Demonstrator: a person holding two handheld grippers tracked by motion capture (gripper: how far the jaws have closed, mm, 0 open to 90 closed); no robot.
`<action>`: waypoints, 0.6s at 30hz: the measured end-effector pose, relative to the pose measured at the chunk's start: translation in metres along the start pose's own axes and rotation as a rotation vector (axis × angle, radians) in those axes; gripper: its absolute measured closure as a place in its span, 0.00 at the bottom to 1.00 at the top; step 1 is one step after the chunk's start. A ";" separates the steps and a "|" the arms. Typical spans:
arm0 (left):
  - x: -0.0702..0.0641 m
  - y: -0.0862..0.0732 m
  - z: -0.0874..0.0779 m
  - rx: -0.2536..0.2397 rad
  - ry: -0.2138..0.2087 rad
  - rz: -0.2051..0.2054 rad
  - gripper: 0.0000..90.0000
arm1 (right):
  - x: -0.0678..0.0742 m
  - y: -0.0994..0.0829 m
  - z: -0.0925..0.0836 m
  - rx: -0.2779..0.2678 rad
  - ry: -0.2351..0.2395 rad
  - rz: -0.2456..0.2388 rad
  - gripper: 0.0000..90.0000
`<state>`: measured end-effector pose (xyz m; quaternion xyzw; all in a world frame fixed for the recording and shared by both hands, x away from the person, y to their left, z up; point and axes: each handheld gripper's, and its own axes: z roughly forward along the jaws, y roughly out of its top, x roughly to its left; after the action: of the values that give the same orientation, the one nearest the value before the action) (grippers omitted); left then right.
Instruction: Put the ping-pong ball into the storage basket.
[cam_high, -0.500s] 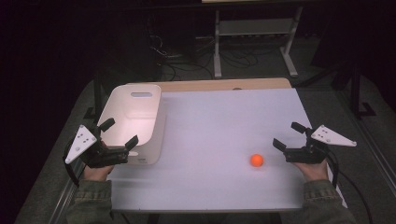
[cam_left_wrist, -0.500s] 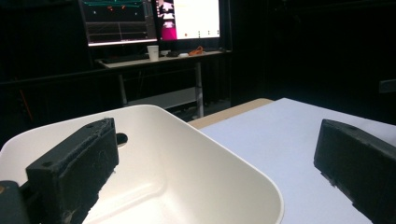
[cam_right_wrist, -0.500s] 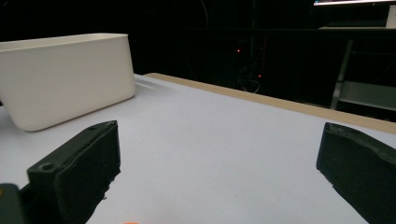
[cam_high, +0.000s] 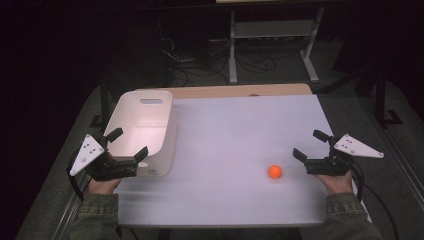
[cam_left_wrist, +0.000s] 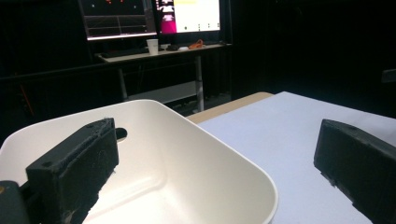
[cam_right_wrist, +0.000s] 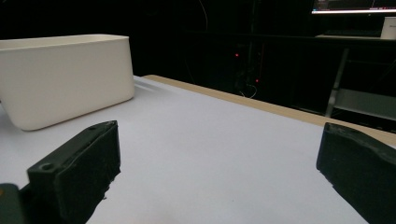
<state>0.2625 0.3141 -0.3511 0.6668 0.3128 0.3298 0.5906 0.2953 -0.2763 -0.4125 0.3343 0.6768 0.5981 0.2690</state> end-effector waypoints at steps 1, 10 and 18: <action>-0.001 0.001 0.001 0.002 -0.006 0.002 0.00 | 0.000 0.000 0.000 0.001 0.000 0.000 0.00; -0.005 0.008 0.008 0.025 -0.027 0.025 0.00 | 0.000 0.000 -0.001 -0.007 -0.002 0.006 0.00; -0.009 0.019 0.012 0.054 -0.047 0.060 0.00 | -0.001 0.000 -0.001 -0.006 -0.003 0.009 0.00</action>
<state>0.2678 0.2979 -0.3336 0.6989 0.2875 0.3232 0.5695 0.2951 -0.2772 -0.4122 0.3374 0.6733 0.6009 0.2680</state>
